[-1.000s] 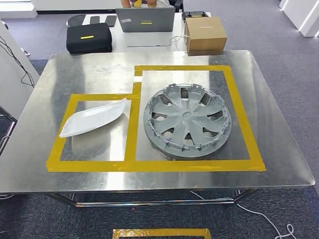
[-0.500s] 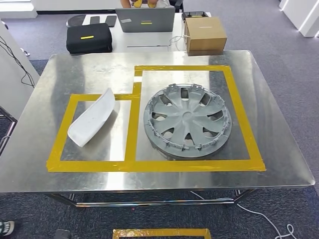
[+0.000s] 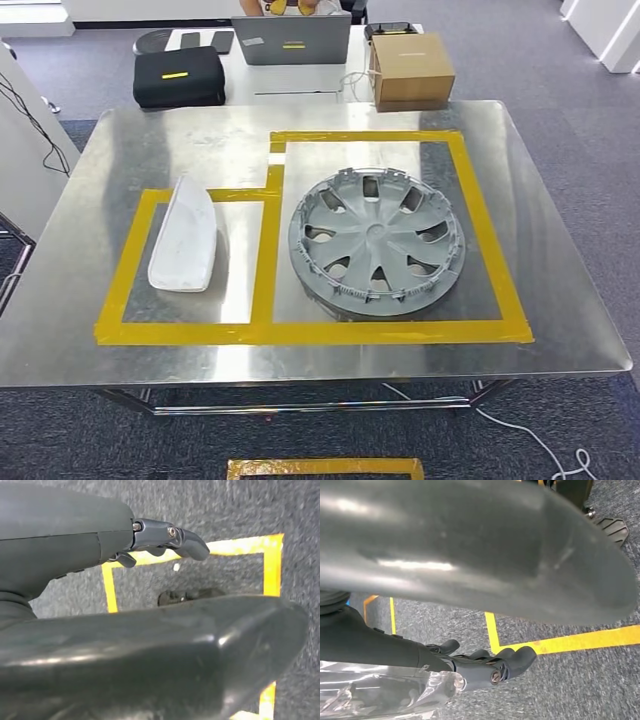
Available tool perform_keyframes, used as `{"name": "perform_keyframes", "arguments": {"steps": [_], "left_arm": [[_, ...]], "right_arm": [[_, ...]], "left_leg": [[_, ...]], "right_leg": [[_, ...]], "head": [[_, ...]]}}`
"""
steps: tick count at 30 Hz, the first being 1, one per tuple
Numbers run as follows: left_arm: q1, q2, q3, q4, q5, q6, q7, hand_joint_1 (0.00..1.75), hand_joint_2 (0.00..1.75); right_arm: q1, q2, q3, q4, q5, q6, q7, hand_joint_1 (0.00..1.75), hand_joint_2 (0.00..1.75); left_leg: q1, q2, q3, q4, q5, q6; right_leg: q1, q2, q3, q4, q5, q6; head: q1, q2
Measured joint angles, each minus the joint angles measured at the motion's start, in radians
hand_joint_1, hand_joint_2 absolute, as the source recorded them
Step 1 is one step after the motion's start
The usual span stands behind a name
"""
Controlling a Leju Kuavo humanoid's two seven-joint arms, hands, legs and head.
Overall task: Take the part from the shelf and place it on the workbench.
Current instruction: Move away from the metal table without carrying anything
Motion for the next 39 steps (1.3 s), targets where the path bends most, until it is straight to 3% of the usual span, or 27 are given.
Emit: {"name": "perform_keyframes", "arguments": {"steps": [2, 4, 5, 6, 7, 9, 10, 12, 14, 15, 17, 20, 22, 23, 25, 26, 28, 29, 32, 34, 37, 38, 39], "left_arm": [[-0.004, -0.003, 0.006, 0.002, 0.0, 0.0, 0.007, 0.0, 0.0], [-0.007, -0.004, 0.009, 0.003, 0.0, 0.0, 0.01, 0.0, 0.0], [-0.007, -0.004, 0.011, 0.004, 0.0, 0.0, 0.01, 0.0, 0.0], [-0.007, -0.005, 0.012, 0.005, 0.0, 0.0, 0.011, 0.0, 0.0], [-0.007, -0.006, 0.013, 0.006, -0.001, 0.0, 0.011, 0.0, 0.0], [-0.007, -0.007, 0.013, 0.006, -0.003, 0.001, 0.011, 0.0, 0.0], [-0.008, -0.006, 0.014, 0.006, -0.005, 0.002, 0.011, 0.0, 0.0], [-0.01, -0.004, 0.014, 0.007, -0.008, 0.005, 0.01, 0.0, 0.0], [-0.011, -0.004, 0.014, 0.007, -0.01, 0.006, 0.01, 0.0, 0.0], [-0.011, -0.004, 0.014, 0.007, -0.01, 0.006, 0.01, 0.0, 0.0], [-0.01, -0.004, 0.014, 0.007, -0.01, 0.006, 0.01, 0.0, 0.0], [-0.01, -0.004, 0.014, 0.007, -0.01, 0.006, 0.01, 0.0, 0.0], [-0.011, -0.005, 0.014, 0.007, -0.011, 0.006, 0.01, 0.0, 0.0], [-0.012, -0.005, 0.014, 0.007, -0.01, 0.005, 0.01, 0.0, 0.0], [-0.014, -0.005, 0.017, 0.007, -0.006, 0.003, 0.01, 0.0, 0.0], [-0.017, -0.005, 0.019, 0.007, -0.004, 0.002, 0.01, 0.0, 0.0], [-0.023, -0.004, 0.024, 0.007, -0.002, 0.002, 0.009, 0.0, 0.0], [-0.026, -0.004, 0.026, 0.007, -0.001, 0.003, 0.008, 0.0, 0.0], [-0.024, -0.004, 0.031, 0.007, 0.0, 0.006, 0.002, 0.0, 0.0], [-0.023, -0.004, 0.032, 0.007, 0.0, 0.008, -0.004, 0.0, 0.0], [-0.022, -0.009, 0.032, 0.007, -0.004, 0.015, -0.018, 0.0, 0.0], [-0.021, -0.012, 0.032, 0.007, -0.006, 0.019, -0.022, 0.0, 0.0], [-0.021, -0.015, 0.032, 0.007, -0.008, 0.024, -0.026, 0.0, 0.0]], "right_arm": [[-0.001, -0.004, 0.005, 0.0, -0.002, -0.001, 0.007, 0.0, 0.0], [-0.001, -0.006, 0.009, 0.001, -0.005, -0.001, 0.013, 0.0, 0.0], [-0.001, -0.008, 0.011, 0.001, -0.006, -0.001, 0.015, 0.0, 0.0], [0.0, -0.009, 0.012, 0.001, -0.007, -0.001, 0.016, 0.0, 0.0], [0.0, -0.011, 0.014, 0.001, -0.007, -0.001, 0.017, 0.0, 0.0], [-0.003, -0.014, 0.018, 0.002, -0.009, -0.001, 0.02, 0.0, 0.0], [-0.005, -0.013, 0.019, 0.001, -0.01, 0.0, 0.022, 0.0, 0.0], [-0.009, -0.011, 0.019, 0.001, -0.012, 0.0, 0.025, 0.0, 0.0], [-0.01, -0.011, 0.02, 0.001, -0.012, 0.0, 0.026, 0.0, 0.0], [-0.009, -0.011, 0.02, 0.002, -0.012, 0.0, 0.027, 0.0, 0.0], [-0.009, -0.012, 0.02, 0.002, -0.012, 0.0, 0.027, 0.0, 0.0], [-0.009, -0.012, 0.02, 0.002, -0.012, 0.0, 0.027, 0.0, 0.0], [-0.009, -0.012, 0.02, 0.002, -0.013, 0.0, 0.027, 0.0, 0.0], [-0.009, -0.012, 0.02, 0.002, -0.014, 0.0, 0.025, 0.0, 0.0], [-0.009, -0.012, 0.02, 0.002, -0.015, 0.0, 0.02, 0.0, 0.0], [-0.01, -0.012, 0.02, 0.002, -0.015, 0.001, 0.017, 0.0, 0.0], [-0.01, -0.012, 0.02, 0.002, -0.016, 0.003, 0.015, 0.0, 0.0], [-0.01, -0.012, 0.02, 0.002, -0.016, 0.003, 0.015, 0.0, 0.0], [-0.009, -0.013, 0.02, 0.002, -0.018, 0.005, 0.021, 0.0, 0.0], [-0.007, -0.014, 0.021, 0.002, -0.018, 0.005, 0.028, 0.0, 0.0], [-0.006, -0.016, 0.021, 0.002, -0.021, 0.002, 0.03, 0.0, 0.0], [-0.006, -0.017, 0.021, 0.002, -0.023, -0.001, 0.03, 0.0, 0.0], [-0.005, -0.018, 0.021, 0.002, -0.024, -0.005, 0.03, 0.0, 0.0]], "left_leg": [[0.008, 0.002, 0.01, -0.023, 0.016, 0.002], [0.01, 0.002, 0.011, -0.026, 0.018, 0.002], [0.011, 0.002, 0.01, -0.025, 0.018, 0.0], [0.013, 0.002, 0.01, -0.025, 0.018, -0.003], [0.018, 0.002, 0.01, -0.023, 0.018, -0.009], [0.027, 0.001, 0.009, -0.01, 0.012, -0.028], [0.03, 0.0, 0.005, 0.0, 0.007, -0.038], [0.028, -0.002, -0.003, 0.016, 0.002, -0.053], [0.029, -0.002, -0.008, 0.018, 0.005, -0.062], [0.03, -0.002, -0.011, 0.019, 0.005, -0.065], [0.033, -0.002, -0.014, 0.023, -0.001, -0.069], [0.033, -0.002, -0.015, 0.025, -0.004, -0.069], [0.032, -0.001, -0.026, 0.048, -0.028, -0.069], [0.031, -0.001, -0.056, 0.123, -0.071, -0.066], [0.024, -0.001, -0.066, 0.193, -0.108, -0.05], [0.018, -0.001, -0.045, 0.186, -0.108, -0.038], [0.009, 0.0, 0.027, 0.059, -0.07, -0.025], [0.006, 0.0, 0.041, 0.031, -0.065, -0.023], [0.002, 0.001, 0.033, 0.019, -0.046, -0.014], [0.004, 0.003, 0.022, 0.014, -0.027, -0.001], [0.002, 0.005, -0.007, 0.015, -0.004, 0.009], [0.001, 0.005, -0.018, 0.015, 0.004, 0.009], [0.0, 0.006, -0.027, 0.016, 0.012, 0.008]], "right_leg": [[0.0, -0.002, -0.026, 0.062, -0.043, 0.007], [-0.005, -0.003, -0.08, 0.191, -0.109, 0.016], [-0.009, -0.004, -0.101, 0.242, -0.127, 0.021], [-0.012, -0.004, -0.105, 0.257, -0.126, 0.027], [-0.016, -0.005, -0.088, 0.232, -0.106, 0.033], [-0.026, -0.005, -0.016, 0.103, -0.052, 0.051], [-0.029, 0.0, 0.013, 0.049, -0.035, 0.052], [-0.03, 0.01, 0.03, 0.016, -0.033, 0.034], [-0.028, 0.012, 0.019, 0.026, -0.028, 0.004], [-0.026, 0.012, 0.015, 0.028, -0.026, -0.004], [-0.026, 0.011, 0.011, 0.028, -0.022, -0.012], [-0.026, 0.011, 0.01, 0.028, -0.021, -0.013], [-0.025, 0.01, 0.007, 0.027, -0.018, -0.018], [-0.022, 0.009, -0.004, 0.027, -0.011, -0.023], [-0.012, 0.006, -0.032, 0.027, 0.011, -0.03], [-0.008, 0.004, -0.046, 0.027, 0.023, -0.03], [-0.004, 0.003, -0.057, 0.028, 0.036, -0.021], [-0.003, 0.002, -0.059, 0.026, 0.042, -0.015], [-0.007, -0.002, -0.061, 0.015, 0.057, 0.004], [-0.009, -0.003, -0.08, 0.059, 0.009, 0.012], [-0.008, -0.005, -0.132, 0.245, -0.122, 0.019], [-0.007, -0.005, -0.134, 0.285, -0.139, 0.02], [-0.006, -0.005, -0.115, 0.286, -0.133, 0.02]], "head": [[0.005, 0.0], [0.008, 0.0], [0.008, 0.0], [0.008, 0.0], [0.009, 0.0], [0.01, 0.0], [0.012, 0.0], [0.011, 0.0], [0.004, 0.0], [0.002, 0.0], [0.001, 0.0], [0.001, 0.0], [0.0, 0.0], [-0.001, 0.0], [-0.003, 0.0], [-0.003, 0.0], [-0.003, 0.0], [-0.003, 0.0], [-0.003, 0.0], [0.0, 0.0], [0.006, 0.0], [0.006, 0.0], [0.006, 0.0]]}}
